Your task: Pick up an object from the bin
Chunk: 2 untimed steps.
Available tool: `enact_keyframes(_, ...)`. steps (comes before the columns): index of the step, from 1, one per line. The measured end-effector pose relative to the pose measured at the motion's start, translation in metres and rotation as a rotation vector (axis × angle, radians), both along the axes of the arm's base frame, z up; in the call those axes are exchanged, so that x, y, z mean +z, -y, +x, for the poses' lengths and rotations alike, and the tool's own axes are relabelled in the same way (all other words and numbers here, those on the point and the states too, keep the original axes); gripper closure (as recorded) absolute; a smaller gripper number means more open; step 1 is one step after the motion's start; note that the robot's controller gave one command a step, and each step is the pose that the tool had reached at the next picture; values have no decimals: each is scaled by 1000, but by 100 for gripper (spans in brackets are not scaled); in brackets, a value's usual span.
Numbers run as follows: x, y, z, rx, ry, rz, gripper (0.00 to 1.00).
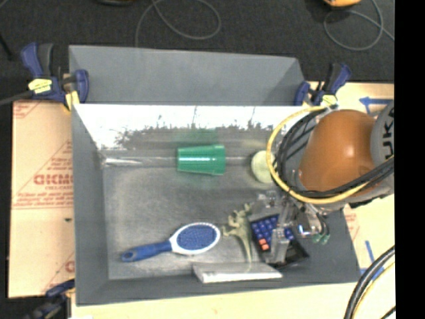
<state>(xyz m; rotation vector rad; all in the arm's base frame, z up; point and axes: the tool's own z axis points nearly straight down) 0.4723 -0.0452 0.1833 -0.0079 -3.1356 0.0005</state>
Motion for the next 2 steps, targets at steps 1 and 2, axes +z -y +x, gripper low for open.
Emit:
enact_keyframes(1,4,0,2,2,9,-1,0)
enact_keyframes(2,-59,30,27,139,12,-1,0)
